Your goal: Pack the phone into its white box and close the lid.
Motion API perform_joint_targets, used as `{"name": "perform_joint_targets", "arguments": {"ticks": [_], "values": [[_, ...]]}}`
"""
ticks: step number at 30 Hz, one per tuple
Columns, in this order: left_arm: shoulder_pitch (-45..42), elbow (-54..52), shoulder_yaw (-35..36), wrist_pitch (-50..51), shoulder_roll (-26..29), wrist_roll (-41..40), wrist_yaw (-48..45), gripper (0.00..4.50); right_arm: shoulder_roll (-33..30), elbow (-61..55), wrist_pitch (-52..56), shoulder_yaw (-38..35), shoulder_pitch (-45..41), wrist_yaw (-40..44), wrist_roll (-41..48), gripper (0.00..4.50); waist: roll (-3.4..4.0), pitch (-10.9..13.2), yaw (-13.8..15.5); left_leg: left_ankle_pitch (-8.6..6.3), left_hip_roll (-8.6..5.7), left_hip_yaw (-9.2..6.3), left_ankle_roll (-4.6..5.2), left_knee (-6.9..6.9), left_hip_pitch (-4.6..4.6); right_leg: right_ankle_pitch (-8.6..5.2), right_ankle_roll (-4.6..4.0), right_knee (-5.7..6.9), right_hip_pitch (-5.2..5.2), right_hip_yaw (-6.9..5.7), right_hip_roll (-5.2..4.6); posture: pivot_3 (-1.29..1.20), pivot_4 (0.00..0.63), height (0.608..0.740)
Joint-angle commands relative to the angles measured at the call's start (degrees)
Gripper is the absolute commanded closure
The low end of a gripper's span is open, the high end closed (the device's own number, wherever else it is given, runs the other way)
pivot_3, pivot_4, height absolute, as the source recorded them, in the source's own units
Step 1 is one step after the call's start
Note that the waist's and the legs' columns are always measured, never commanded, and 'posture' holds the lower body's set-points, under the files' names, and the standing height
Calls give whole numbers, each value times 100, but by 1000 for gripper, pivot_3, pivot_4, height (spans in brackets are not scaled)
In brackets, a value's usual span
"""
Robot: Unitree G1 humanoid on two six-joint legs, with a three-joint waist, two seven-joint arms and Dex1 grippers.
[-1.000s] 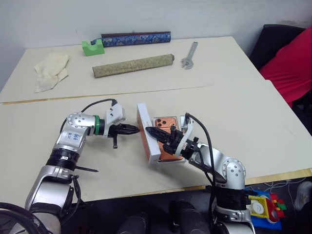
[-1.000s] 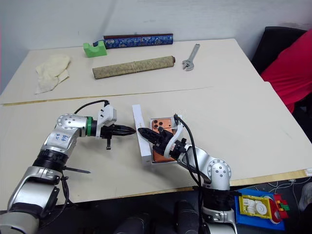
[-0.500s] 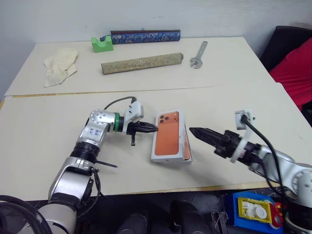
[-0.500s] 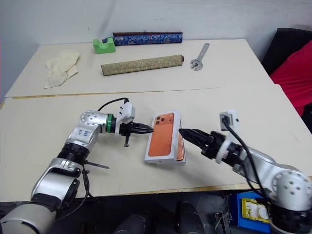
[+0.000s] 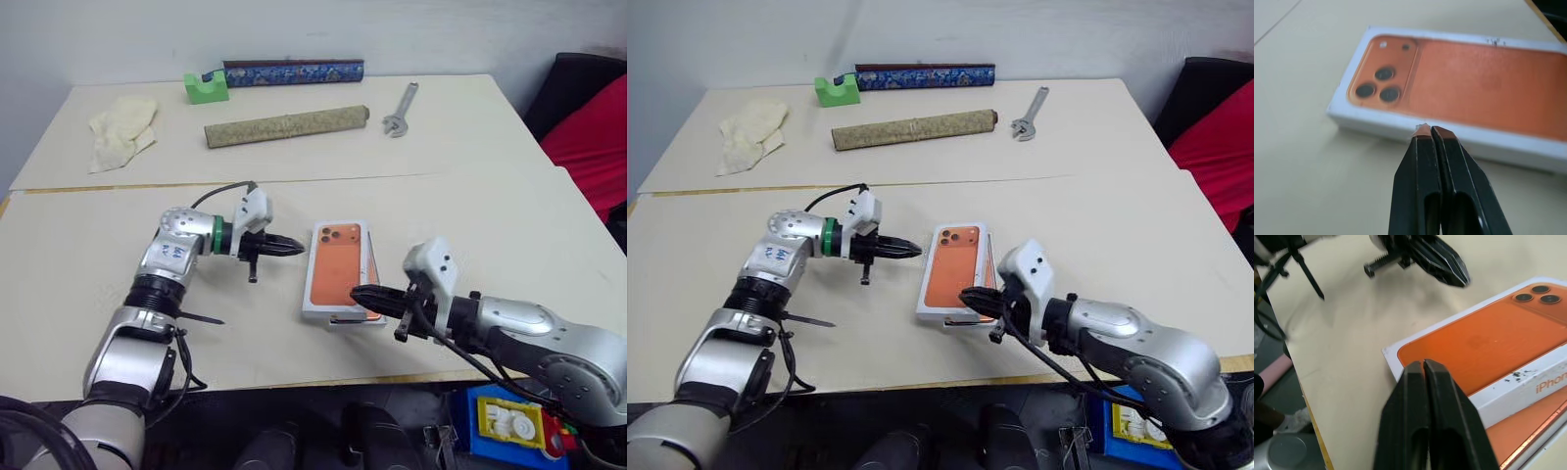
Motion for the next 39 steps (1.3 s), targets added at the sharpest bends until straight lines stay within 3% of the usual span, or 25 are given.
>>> {"name": "perform_joint_targets", "arguments": {"ticks": [1, 5, 11, 17, 20, 25, 28, 32, 39], "values": [[44, -97, -50, -63, -92, 3, -131, 4500, -31, -66, -166, 120, -105, 250, -411, 4457, 0, 0, 26, 0, -4, 0, -1, 2, 0, 0, 0, 0, 0, -2, -3, 0, 150, 740], [208, -429, -266, 99, -639, -52, -44, 4500, -198, 48, -192, 181, -42, 478, -890, 4457, 0, 0, 128, -5, -13, 1, 4, 7, -8, 1, 1, -1, 6, -1, -9, 0, 150, 740], [542, -1072, -502, 364, -977, -78, -52, 4500, -193, 99, -172, -143, 29, 696, -984, 4457, -2, 1, 105, -10, -11, 6, 7, 19, -11, 2, 3, 0, 3, 1, -8, 0, 150, 740], [625, -1358, -357, 558, -645, -208, -294, 4500, -77, 464, -239, 132, 300, 596, -1580, 4457, -3, 1, 108, -10, -4, 6, 8, 14, -9, 2, 3, 0, 3, 2, -2, 0, 150, 740], [403, -1287, -163, 1123, -379, -601, -761, 4500, -23, 543, -259, 277, 480, 582, -1821, 4457, -3, 0, 101, -10, -3, 7, 7, 10, -1, 2, 3, 0, 2, 4, 1, 0, 150, 740], [-370, -704, -14, 1947, -695, -857, -631, 4500, 53, 338, -209, 408, 778, 611, -1919, 4457, -22, -13, 154, -10, -7, -1, 8, 18, 1, 2, 3, -3, 11, 3, -2, 0, 150, 740], [-539, -347, -225, 1564, -939, -549, -491, 4500, 104, 136, -125, 353, 818, 614, -1873, 4457, -24, -25, 132, -11, -8, 0, 6, 15, 7, 2, 3, 1, 15, 3, -2, 0, 150, 740], [-1091, 1120, -308, 283, -1497, 218, 879, 4500, 121, -240, 19, -76, 763, 696, -1475, 4457, -29, -21, 115, -12, -8, 2, 3, 24, 7, 2, 3, 4, 13, 3, -1, 0, 150, 740], [-1947, 3056, 101, -911, -1873, 649, 2761, 4500, -41, -800, 415, -866, 892, 772, -594, 4457, -40, -15, 132, -13, -6, 8, 2, 40, -13, 2, 3, 5, -1, 5, -4, 0, 150, 740]]}}
